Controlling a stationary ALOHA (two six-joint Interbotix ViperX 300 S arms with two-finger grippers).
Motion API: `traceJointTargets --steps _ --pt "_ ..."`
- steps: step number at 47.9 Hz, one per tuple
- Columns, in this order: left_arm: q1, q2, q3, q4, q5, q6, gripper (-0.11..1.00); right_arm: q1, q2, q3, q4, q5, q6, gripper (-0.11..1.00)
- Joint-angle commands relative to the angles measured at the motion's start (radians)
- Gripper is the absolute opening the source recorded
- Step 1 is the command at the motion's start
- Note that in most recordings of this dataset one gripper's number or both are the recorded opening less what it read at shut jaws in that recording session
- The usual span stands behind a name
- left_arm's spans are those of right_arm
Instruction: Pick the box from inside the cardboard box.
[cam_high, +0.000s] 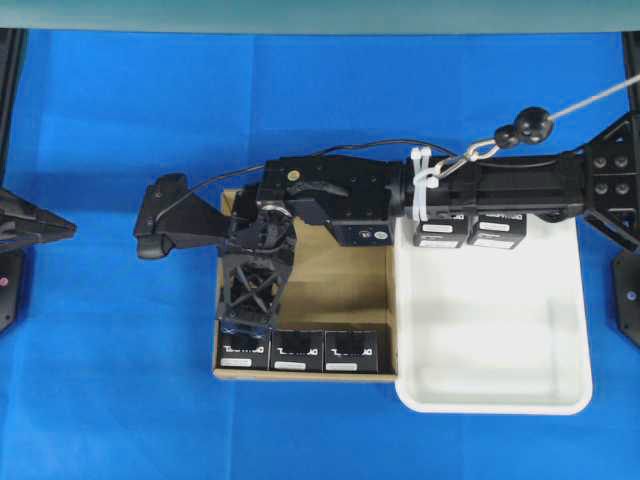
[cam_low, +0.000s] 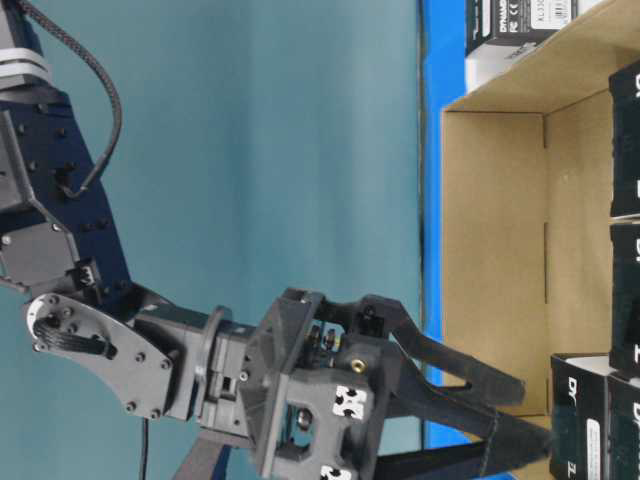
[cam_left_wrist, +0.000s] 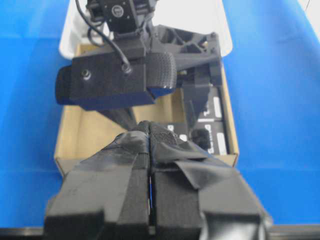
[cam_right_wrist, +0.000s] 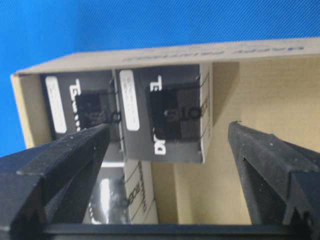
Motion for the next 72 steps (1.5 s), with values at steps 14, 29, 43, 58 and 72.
traceJointTargets --steps 14,29,43,58,72 --pt "0.0 0.008 -0.029 0.003 -0.005 0.003 -0.06 0.005 0.034 0.0 0.0 -0.031 -0.017 0.99" --pt "0.0 0.006 -0.031 0.003 -0.005 0.003 -0.06 0.005 0.048 0.002 0.0 -0.031 -0.029 0.99" --pt "0.0 0.006 -0.029 0.003 -0.005 0.003 -0.06 -0.006 0.055 0.002 -0.005 -0.034 -0.028 0.99" --pt "-0.002 0.003 -0.031 0.003 -0.003 0.0 -0.06 -0.049 0.052 0.002 -0.034 -0.032 -0.031 0.99" --pt "-0.002 0.002 -0.032 0.002 -0.005 0.002 -0.06 -0.095 0.051 0.002 -0.06 -0.032 -0.055 0.99"
